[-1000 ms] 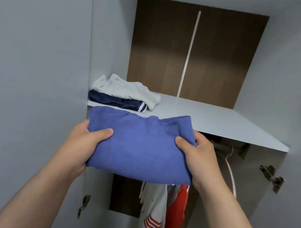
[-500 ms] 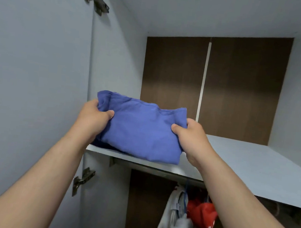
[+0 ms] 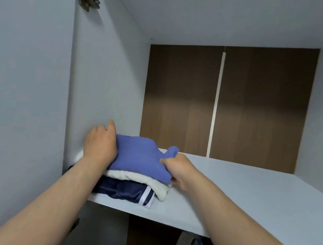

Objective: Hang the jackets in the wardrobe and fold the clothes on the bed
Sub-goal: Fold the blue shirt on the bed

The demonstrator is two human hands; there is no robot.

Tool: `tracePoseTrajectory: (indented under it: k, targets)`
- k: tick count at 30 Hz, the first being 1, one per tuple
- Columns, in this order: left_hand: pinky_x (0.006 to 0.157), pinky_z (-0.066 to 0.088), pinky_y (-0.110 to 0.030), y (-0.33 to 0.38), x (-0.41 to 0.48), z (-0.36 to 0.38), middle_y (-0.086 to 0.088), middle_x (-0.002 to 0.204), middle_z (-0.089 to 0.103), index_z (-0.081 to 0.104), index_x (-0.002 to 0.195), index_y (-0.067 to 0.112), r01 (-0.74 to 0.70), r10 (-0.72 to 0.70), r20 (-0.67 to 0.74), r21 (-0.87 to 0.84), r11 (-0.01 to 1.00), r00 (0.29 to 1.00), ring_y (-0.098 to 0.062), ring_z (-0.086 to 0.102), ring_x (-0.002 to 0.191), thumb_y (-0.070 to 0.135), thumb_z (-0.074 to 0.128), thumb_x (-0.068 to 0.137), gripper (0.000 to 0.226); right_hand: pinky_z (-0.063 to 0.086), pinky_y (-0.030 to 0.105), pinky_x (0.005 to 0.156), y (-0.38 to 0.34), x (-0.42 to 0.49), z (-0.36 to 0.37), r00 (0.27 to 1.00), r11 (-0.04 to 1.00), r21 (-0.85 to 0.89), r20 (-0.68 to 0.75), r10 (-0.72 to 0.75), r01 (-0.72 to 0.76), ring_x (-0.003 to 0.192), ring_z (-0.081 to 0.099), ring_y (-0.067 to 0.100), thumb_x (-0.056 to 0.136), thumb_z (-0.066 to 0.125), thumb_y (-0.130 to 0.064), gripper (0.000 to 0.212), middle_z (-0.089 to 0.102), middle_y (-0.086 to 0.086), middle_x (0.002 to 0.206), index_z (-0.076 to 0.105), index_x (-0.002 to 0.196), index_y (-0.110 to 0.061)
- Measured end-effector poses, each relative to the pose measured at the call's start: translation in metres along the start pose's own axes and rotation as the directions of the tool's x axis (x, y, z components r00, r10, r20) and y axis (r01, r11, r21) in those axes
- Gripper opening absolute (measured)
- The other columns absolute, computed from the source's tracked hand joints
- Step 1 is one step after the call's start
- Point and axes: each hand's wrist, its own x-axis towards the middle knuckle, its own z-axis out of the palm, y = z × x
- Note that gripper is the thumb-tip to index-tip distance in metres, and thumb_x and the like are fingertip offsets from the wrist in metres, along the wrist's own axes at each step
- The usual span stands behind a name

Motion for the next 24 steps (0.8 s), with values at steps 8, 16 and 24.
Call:
tracePoseTrajectory:
  k: [8,16,24]
  targets:
    - [0.096,0.042,-0.038,-0.012,-0.019,-0.008,0.005,0.117,0.065,0.061,0.095,0.031,-0.088,0.124,0.234,-0.157,0.984,0.964,-0.024,0.056,0.112,0.063,0.033,0.093,0.042,0.027,0.039,0.113,-0.003,-0.019,0.014,0.938,0.791,-0.527,0.036,-0.344,0.310,0.147,0.019,0.025,0.093,0.041,-0.060,0.058,0.023,-0.001,0.159,0.041,0.145,-0.036]
    - [0.100,0.025,-0.030,-0.027,-0.033,0.029,0.017,0.107,0.061,0.061,0.114,0.035,-0.081,0.128,0.193,-0.235,0.969,0.973,-0.007,0.050,0.114,0.062,0.022,0.092,0.053,0.024,0.036,0.115,0.013,-0.011,0.030,0.962,0.794,-0.545,0.187,-0.199,0.270,0.144,0.022,0.018,0.095,0.029,-0.066,0.062,0.032,-0.007,0.151,0.030,0.151,-0.038]
    - [0.084,0.040,-0.035,-0.024,-0.056,0.025,0.003,0.096,0.074,0.073,0.099,0.016,-0.126,0.086,-0.120,-0.386,0.914,0.989,-0.023,0.061,0.087,0.040,0.043,0.087,0.040,0.033,0.034,0.109,0.013,-0.024,0.020,0.954,0.773,-0.567,0.091,-0.285,0.285,0.136,0.038,0.014,0.098,0.032,-0.061,0.054,0.045,-0.007,0.145,0.045,0.140,-0.031]
